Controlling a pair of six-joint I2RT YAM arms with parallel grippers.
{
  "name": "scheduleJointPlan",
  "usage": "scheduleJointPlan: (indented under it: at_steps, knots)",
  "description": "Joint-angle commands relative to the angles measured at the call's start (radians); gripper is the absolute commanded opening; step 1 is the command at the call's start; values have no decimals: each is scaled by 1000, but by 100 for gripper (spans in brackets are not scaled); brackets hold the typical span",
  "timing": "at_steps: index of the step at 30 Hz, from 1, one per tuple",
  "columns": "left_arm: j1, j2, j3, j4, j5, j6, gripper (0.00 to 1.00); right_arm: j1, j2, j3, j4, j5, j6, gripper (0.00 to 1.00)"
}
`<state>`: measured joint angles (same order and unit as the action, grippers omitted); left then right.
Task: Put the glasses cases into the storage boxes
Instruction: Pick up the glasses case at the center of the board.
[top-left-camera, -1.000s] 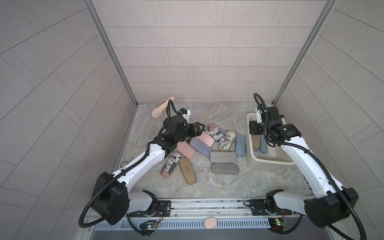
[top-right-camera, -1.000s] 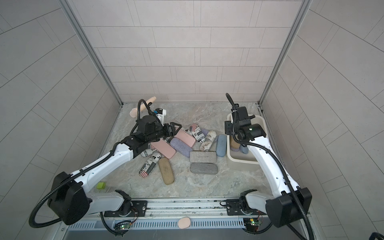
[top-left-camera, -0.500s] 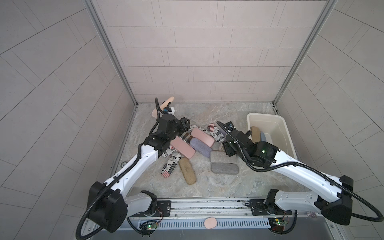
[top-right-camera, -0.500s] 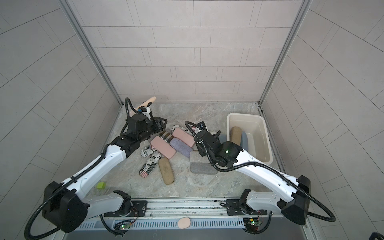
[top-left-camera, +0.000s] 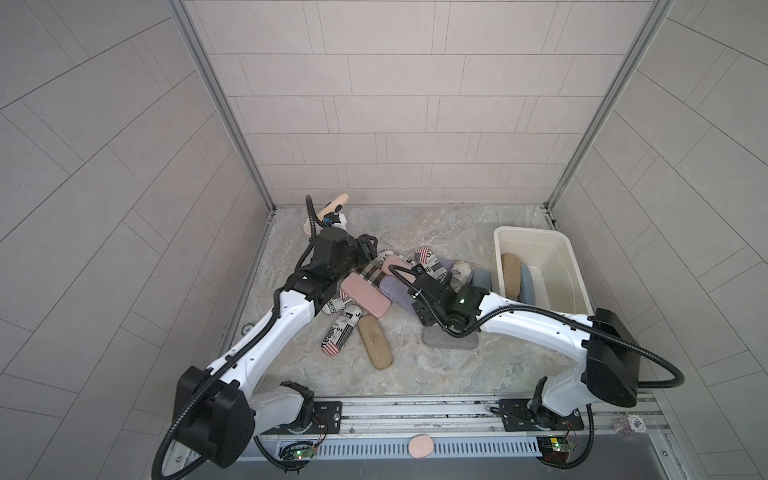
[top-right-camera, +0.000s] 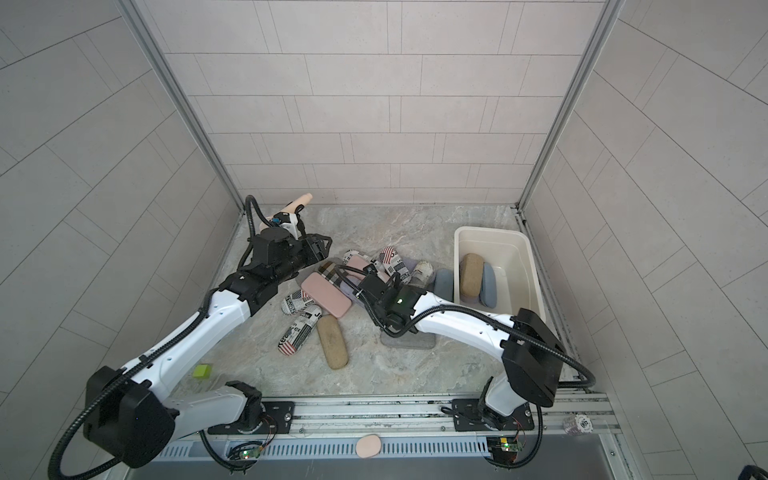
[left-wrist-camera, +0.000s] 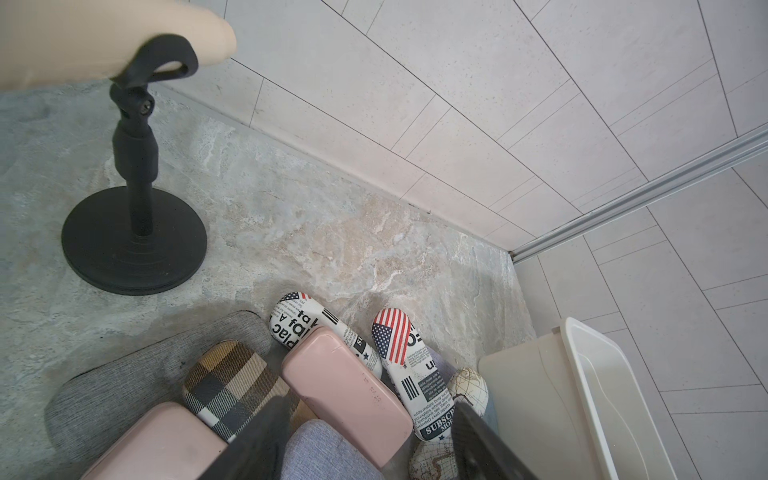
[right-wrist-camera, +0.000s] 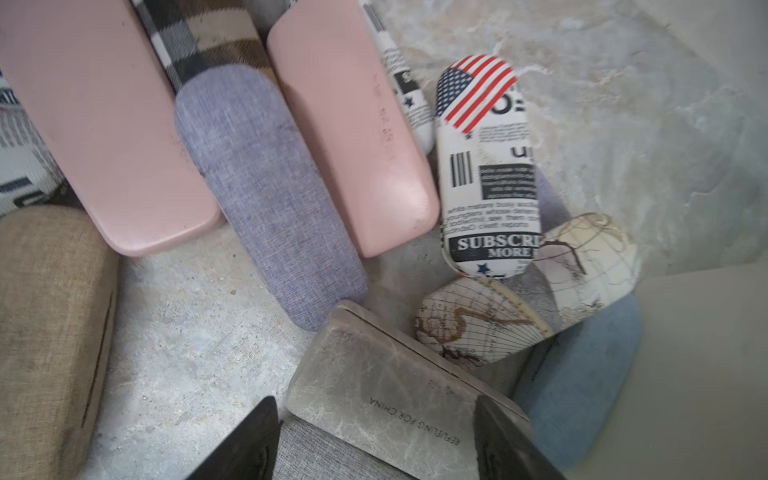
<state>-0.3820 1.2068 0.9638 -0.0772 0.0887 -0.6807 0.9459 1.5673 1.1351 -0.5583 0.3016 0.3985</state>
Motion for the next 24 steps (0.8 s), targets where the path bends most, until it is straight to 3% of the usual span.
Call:
scheduleJointPlan:
  at_steps: [1, 13, 24]
  knots:
    - [6, -49, -8, 30, -4, -12, 68, -8, 35, 35, 64, -78, -73, 76]
    - [19, -47, -13, 40, 5, -20, 68, -92, 228, 172, 71, -304, -242, 78]
    - [29, -45, -26, 70, 27, -31, 69, -130, 337, 250, 70, -322, -292, 78]
